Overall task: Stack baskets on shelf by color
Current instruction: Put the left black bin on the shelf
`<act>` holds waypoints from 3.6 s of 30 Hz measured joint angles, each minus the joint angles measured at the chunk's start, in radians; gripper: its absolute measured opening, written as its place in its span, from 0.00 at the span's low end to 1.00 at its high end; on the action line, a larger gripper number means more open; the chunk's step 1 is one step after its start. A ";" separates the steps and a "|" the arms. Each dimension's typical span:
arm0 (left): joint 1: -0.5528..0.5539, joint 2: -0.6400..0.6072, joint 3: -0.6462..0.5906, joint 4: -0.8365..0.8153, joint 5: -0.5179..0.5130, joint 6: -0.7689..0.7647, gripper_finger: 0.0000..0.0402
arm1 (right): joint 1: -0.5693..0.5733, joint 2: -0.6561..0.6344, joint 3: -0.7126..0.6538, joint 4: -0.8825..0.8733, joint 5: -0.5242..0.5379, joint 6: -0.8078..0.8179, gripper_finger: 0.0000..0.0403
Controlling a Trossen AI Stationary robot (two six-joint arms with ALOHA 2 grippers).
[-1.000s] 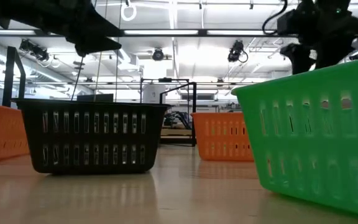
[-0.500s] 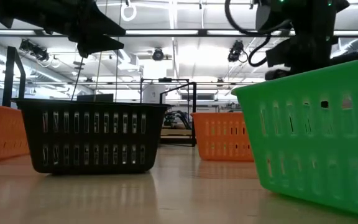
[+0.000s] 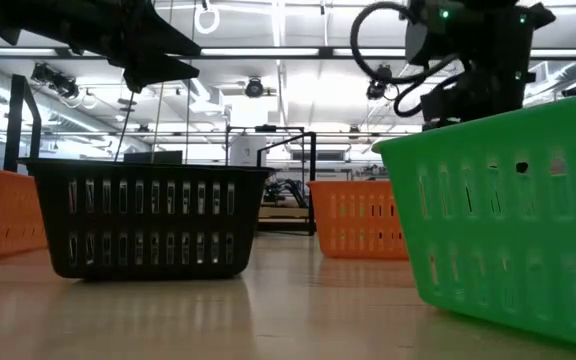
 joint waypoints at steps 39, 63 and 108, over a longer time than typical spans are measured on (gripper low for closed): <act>-0.114 0.001 0.002 -0.054 0.047 -0.051 0.61 | -0.002 -0.002 -0.052 0.097 0.006 0.042 0.54; -0.353 0.779 0.834 -0.805 0.307 -0.369 0.60 | -0.016 -0.069 -0.052 -0.015 0.105 0.310 0.54; -0.414 1.156 0.956 -0.832 0.261 -0.572 0.02 | 0.104 -0.479 -0.052 0.032 0.223 0.331 0.58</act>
